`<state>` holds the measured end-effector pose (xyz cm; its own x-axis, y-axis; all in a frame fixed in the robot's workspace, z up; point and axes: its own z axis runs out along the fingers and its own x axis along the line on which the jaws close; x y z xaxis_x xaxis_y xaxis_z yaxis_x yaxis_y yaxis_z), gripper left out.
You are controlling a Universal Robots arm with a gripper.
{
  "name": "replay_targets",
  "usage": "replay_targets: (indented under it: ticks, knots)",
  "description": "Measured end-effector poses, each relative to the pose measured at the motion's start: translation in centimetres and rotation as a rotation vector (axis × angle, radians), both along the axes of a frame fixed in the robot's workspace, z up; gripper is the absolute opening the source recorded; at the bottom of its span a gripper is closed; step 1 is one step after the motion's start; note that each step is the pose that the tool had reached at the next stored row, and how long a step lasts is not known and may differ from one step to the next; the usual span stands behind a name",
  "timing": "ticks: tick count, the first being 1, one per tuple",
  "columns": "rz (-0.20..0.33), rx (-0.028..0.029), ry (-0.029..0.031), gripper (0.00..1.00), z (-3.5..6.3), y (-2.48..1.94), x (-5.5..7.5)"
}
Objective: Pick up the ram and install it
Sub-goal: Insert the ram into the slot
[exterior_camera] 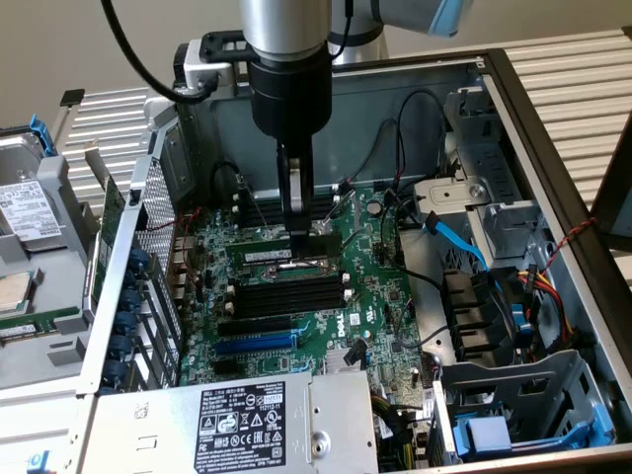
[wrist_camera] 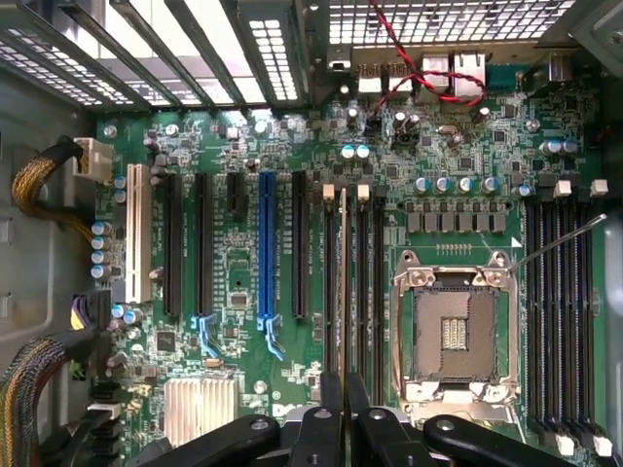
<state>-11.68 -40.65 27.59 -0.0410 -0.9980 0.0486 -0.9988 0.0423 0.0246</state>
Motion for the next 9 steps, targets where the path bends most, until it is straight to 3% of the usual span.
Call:
replay_targets:
  ticks: [5, 9]
  knots:
    - [0.002, 0.0001, 0.0025, 0.13, -0.87, -0.11, 0.0]
    - [0.003, -0.0002, 0.0066, 0.13, -1.02, -0.13, 0.0]
